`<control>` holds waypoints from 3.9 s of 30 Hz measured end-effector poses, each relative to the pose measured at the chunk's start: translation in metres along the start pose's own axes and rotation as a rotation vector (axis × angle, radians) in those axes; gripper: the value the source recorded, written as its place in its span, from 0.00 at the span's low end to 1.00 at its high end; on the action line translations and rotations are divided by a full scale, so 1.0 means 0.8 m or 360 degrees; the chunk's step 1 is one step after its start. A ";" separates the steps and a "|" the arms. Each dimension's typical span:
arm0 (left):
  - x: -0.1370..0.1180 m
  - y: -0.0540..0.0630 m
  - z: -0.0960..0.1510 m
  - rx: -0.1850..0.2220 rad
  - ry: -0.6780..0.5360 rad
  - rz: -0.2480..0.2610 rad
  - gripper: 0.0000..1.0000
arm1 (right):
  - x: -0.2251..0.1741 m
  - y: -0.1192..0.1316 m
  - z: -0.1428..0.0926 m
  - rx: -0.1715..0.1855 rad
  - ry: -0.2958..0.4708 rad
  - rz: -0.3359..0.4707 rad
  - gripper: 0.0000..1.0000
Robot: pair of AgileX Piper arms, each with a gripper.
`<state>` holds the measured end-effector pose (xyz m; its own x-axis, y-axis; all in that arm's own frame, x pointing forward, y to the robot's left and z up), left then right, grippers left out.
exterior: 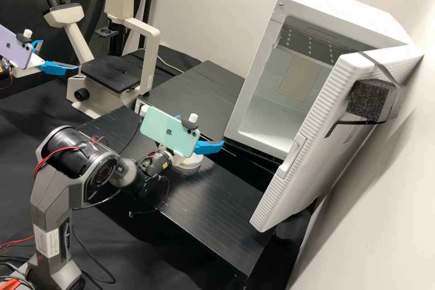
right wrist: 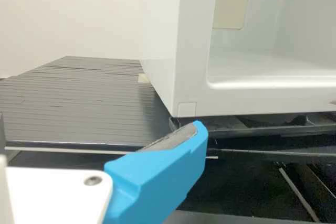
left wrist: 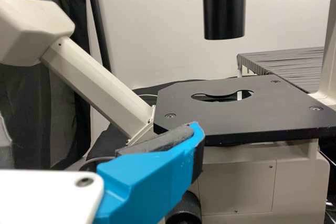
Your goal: Return the petri dish to the incubator.
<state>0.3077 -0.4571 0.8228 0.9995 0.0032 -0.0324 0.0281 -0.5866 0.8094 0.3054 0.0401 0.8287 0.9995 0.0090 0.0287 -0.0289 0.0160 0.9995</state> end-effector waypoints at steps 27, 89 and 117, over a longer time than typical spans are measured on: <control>0.000 0.000 0.000 0.0000 0.0000 0.0000 1.00 | -0.128 -0.001 0.032 0.0038 0.0065 0.0090 1.00; 0.000 0.000 0.000 0.0000 0.0000 0.0000 1.00 | -0.112 -0.041 0.042 -0.0040 -0.0001 -0.0074 0.00; 0.000 0.000 0.000 0.0000 0.0000 0.0000 1.00 | -0.108 0.058 0.075 0.0061 -0.0084 0.0300 0.00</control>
<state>0.3077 -0.4571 0.8228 0.9995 0.0032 -0.0324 0.0281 -0.5866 0.8094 0.2183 -0.0202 0.8733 0.9755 -0.0441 0.2155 -0.2165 -0.0190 0.9761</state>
